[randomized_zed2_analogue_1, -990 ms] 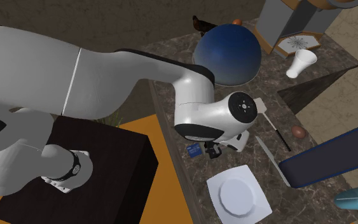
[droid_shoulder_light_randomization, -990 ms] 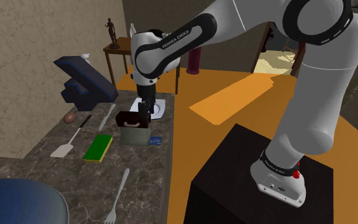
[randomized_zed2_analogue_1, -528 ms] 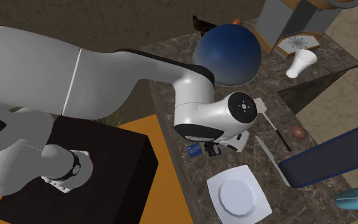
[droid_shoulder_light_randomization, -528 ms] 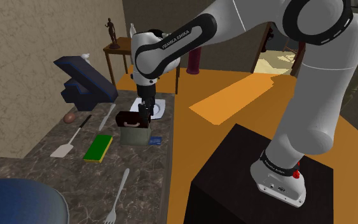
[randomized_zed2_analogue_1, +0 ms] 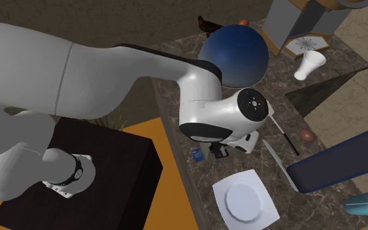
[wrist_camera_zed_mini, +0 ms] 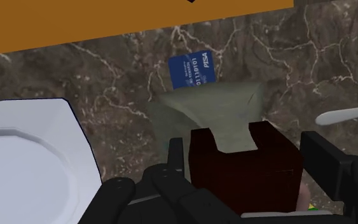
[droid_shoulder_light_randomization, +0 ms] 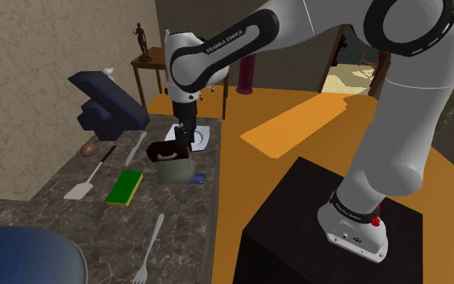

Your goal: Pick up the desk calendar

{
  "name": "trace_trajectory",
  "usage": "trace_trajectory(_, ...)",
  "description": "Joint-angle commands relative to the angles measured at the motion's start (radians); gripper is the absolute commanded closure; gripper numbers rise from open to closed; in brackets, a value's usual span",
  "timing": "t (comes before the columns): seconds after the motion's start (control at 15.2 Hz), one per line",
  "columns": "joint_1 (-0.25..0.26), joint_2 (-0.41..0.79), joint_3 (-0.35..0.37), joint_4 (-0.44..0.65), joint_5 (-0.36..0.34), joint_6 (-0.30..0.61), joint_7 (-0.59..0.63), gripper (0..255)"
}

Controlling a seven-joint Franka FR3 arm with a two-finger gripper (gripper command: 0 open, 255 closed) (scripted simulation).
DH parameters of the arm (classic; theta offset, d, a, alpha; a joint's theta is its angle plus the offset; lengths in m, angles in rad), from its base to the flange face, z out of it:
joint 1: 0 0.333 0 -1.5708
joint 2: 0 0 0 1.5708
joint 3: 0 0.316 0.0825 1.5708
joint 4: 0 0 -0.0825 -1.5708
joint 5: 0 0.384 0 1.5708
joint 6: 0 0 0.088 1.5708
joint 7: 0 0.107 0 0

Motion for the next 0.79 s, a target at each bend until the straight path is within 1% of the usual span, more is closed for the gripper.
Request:
trace_trajectory(0.0,-0.001,-0.013,-0.001,0.012,0.000,-0.024,0.002,255)
trace_trajectory(0.59,-0.004,-0.057,-0.001,0.079,-0.001,-0.134,0.016,255)
trace_trajectory(0.73,-0.004,-0.057,-0.001,0.081,-0.001,-0.136,0.016,255)
